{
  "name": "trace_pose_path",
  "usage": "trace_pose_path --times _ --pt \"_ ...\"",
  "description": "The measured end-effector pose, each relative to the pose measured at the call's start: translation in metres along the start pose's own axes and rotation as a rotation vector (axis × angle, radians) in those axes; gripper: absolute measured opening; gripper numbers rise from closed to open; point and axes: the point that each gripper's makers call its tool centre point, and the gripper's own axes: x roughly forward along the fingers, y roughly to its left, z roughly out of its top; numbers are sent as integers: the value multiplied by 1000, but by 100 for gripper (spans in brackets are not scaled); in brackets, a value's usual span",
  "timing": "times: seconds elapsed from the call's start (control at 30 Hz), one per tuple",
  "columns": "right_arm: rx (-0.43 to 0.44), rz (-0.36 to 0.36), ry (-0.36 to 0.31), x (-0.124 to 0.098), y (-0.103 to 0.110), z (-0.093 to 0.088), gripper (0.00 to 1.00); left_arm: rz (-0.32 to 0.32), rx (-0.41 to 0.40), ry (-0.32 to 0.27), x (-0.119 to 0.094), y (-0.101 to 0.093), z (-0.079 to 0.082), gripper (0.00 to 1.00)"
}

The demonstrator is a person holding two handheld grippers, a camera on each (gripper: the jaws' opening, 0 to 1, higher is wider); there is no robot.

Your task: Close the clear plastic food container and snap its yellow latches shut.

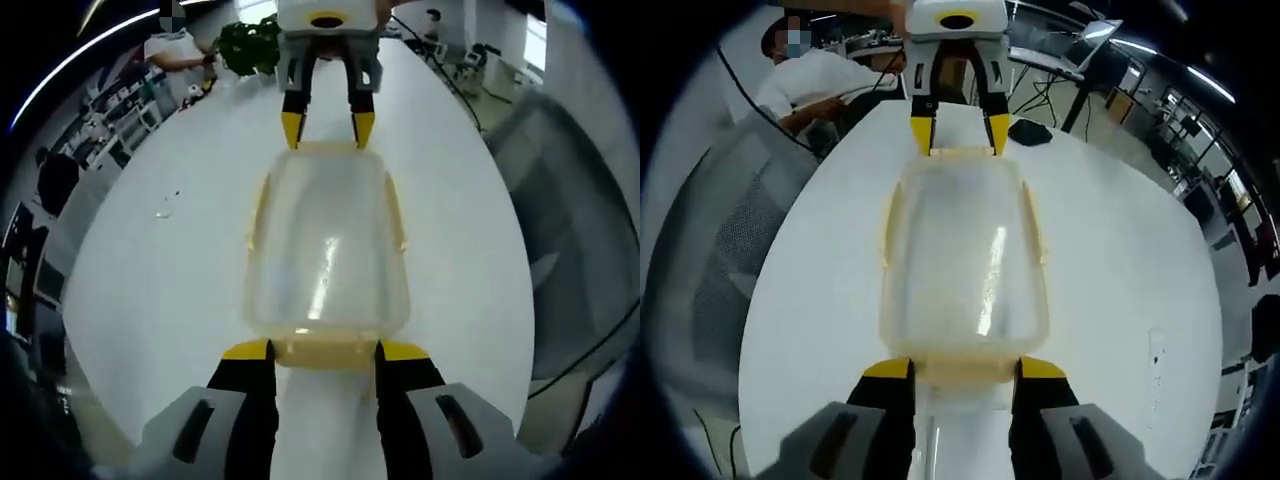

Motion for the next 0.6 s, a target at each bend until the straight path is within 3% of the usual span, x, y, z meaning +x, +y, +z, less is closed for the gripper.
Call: trace_pose_path --times 0.6 --pt "-7 -38 -4 -35 3 -40 34 20 16 -23 11 -5 49 36"
